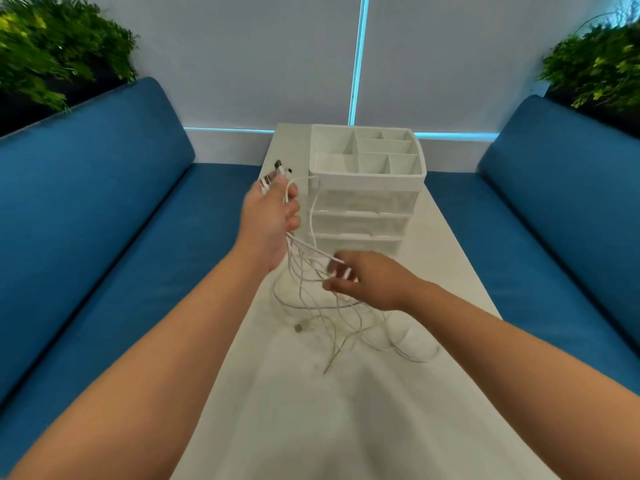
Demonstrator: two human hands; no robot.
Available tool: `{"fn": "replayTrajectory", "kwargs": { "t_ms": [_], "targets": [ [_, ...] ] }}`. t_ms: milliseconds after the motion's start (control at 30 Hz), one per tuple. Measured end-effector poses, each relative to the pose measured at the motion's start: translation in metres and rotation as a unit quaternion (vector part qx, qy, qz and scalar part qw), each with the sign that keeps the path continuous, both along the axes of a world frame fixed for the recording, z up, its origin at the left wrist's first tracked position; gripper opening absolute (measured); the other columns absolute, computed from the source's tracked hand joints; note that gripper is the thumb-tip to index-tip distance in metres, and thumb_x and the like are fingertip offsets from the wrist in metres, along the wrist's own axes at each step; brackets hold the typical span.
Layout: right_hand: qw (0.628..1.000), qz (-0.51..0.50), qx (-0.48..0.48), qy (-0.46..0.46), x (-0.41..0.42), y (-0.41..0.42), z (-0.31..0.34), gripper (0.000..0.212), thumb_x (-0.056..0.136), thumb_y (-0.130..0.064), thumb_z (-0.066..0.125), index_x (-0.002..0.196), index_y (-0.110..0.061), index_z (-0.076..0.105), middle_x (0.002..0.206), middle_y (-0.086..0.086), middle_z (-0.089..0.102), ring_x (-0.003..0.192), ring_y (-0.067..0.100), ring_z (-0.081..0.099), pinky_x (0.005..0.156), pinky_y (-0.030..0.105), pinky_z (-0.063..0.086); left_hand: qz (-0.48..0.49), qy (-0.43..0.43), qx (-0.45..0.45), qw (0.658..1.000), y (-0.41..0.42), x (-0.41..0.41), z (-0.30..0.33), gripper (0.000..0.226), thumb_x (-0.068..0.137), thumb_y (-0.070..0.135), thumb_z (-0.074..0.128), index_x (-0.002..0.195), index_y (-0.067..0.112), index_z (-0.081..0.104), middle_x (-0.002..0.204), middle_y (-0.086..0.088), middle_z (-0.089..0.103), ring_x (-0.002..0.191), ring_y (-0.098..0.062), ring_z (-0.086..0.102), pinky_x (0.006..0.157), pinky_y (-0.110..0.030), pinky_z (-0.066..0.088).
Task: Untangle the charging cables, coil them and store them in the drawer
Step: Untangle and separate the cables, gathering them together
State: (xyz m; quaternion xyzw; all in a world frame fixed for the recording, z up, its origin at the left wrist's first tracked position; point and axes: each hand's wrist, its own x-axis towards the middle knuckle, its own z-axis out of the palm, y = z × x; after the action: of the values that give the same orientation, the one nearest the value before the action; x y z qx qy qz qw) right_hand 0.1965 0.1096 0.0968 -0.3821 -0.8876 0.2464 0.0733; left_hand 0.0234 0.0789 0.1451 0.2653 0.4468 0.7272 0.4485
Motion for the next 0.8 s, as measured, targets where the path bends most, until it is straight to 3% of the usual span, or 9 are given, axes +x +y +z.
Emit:
{"fn": "replayTrajectory", "kwargs": {
  "t_ms": [100, 233, 367, 433, 500, 567, 633, 733, 800],
  "targets": [
    [0.993, -0.063, -0.029, -0.095, 0.036, 0.014, -0.035, 0.034, 0.088, -0.06, 0.057, 0.091, -0.026, 0.061, 0.098, -0.005, 0.067, 0.093, 0.021, 0.062, 0.083, 0.036, 0.048, 0.066, -0.011, 0.025, 0.997, 0.001, -0.029, 0.017, 0.013, 0.104, 0.023, 0.048, 0.106, 0.01, 0.045, 0.071, 0.002, 0.049, 0.044, -0.003, 0.03, 0.038, -0.016, 0.024],
    [0.978, -0.114, -0.076, -0.157, 0.076, 0.022, -0.063, 0.016, 0.096, -0.033, 0.052, 0.095, -0.022, 0.064, 0.094, -0.005, 0.072, 0.085, 0.015, 0.063, 0.075, 0.027, 0.046, 0.086, -0.007, 0.022, 0.996, -0.001, -0.046, 0.025, 0.017, 0.104, 0.023, 0.048, 0.111, 0.008, 0.049, 0.071, 0.002, 0.051, 0.045, -0.003, 0.032, 0.039, -0.016, 0.026],
    [0.941, -0.141, 0.024, -0.306, 0.081, 0.029, -0.062, 0.018, 0.098, -0.024, 0.041, 0.104, -0.023, 0.058, 0.101, -0.006, 0.064, 0.089, 0.017, 0.059, 0.078, 0.031, 0.046, 0.071, -0.006, 0.017, 0.997, 0.002, -0.04, 0.021, 0.019, 0.104, 0.025, 0.049, 0.113, 0.008, 0.049, 0.073, 0.002, 0.051, 0.046, -0.004, 0.032, 0.039, -0.016, 0.026],
    [0.925, -0.156, 0.028, -0.346, 0.081, 0.03, -0.053, 0.02, 0.099, -0.026, 0.042, 0.112, -0.021, 0.057, 0.106, -0.005, 0.061, 0.094, 0.02, 0.057, 0.082, 0.031, 0.045, 0.06, -0.007, 0.007, 0.998, 0.004, -0.035, 0.019, 0.016, 0.104, 0.024, 0.049, 0.11, 0.009, 0.049, 0.072, 0.002, 0.05, 0.046, -0.004, 0.031, 0.039, -0.016, 0.026],
    [0.946, -0.166, -0.044, -0.274, 0.078, 0.028, -0.038, 0.037, 0.095, -0.037, 0.057, 0.129, -0.023, 0.051, 0.124, -0.003, 0.059, 0.11, 0.021, 0.057, 0.093, 0.034, 0.046, 0.047, -0.008, -0.008, 0.999, 0.005, -0.029, 0.015, 0.013, 0.104, 0.021, 0.049, 0.107, 0.009, 0.051, 0.072, 0.002, 0.05, 0.045, -0.004, 0.031, 0.038, -0.016, 0.025],
    [0.974, -0.138, -0.132, -0.124, 0.066, 0.019, -0.019, 0.072, 0.082, -0.039, 0.075, 0.142, -0.028, 0.037, 0.134, -0.004, 0.051, 0.12, 0.02, 0.052, 0.1, 0.035, 0.044, 0.027, -0.007, -0.021, 0.999, 0.005, -0.018, 0.009, 0.01, 0.104, 0.019, 0.048, 0.1, 0.012, 0.053, 0.072, 0.001, 0.051, 0.045, -0.004, 0.032, 0.038, -0.016, 0.025],
    [0.98, -0.104, -0.166, 0.034, 0.046, 0.004, 0.008, 0.091, 0.075, -0.035, 0.082, 0.148, -0.031, 0.027, 0.138, -0.006, 0.043, 0.126, 0.016, 0.045, 0.101, 0.032, 0.042, -0.011, -0.003, -0.032, 0.999, 0.003, -0.005, 0.0, 0.011, 0.104, 0.019, 0.047, 0.097, 0.014, 0.053, 0.071, 0.002, 0.051, 0.045, -0.004, 0.031, 0.038, -0.015, 0.024],
    [0.952, -0.088, -0.151, 0.252, 0.013, -0.006, 0.039, 0.078, 0.081, -0.036, 0.076, 0.145, -0.03, 0.033, 0.138, -0.009, 0.047, 0.124, 0.009, 0.048, 0.101, 0.029, 0.042, -0.09, -0.001, -0.029, 0.996, 0.001, 0.015, -0.014, 0.008, 0.105, 0.018, 0.046, 0.105, 0.011, 0.05, 0.074, 0.0, 0.051, 0.044, -0.003, 0.033, 0.037, -0.015, 0.024],
    [0.914, -0.118, -0.185, 0.34, -0.007, -0.005, 0.049, 0.064, 0.087, -0.047, 0.066, 0.142, -0.028, 0.038, 0.13, -0.007, 0.054, 0.117, 0.008, 0.054, 0.099, 0.03, 0.045, -0.132, -0.006, -0.023, 0.991, -0.001, 0.024, -0.021, 0.011, 0.105, 0.018, 0.045, 0.11, 0.01, 0.051, 0.079, -0.003, 0.054, 0.048, -0.005, 0.04, 0.039, -0.016, 0.03]
  ]
}}
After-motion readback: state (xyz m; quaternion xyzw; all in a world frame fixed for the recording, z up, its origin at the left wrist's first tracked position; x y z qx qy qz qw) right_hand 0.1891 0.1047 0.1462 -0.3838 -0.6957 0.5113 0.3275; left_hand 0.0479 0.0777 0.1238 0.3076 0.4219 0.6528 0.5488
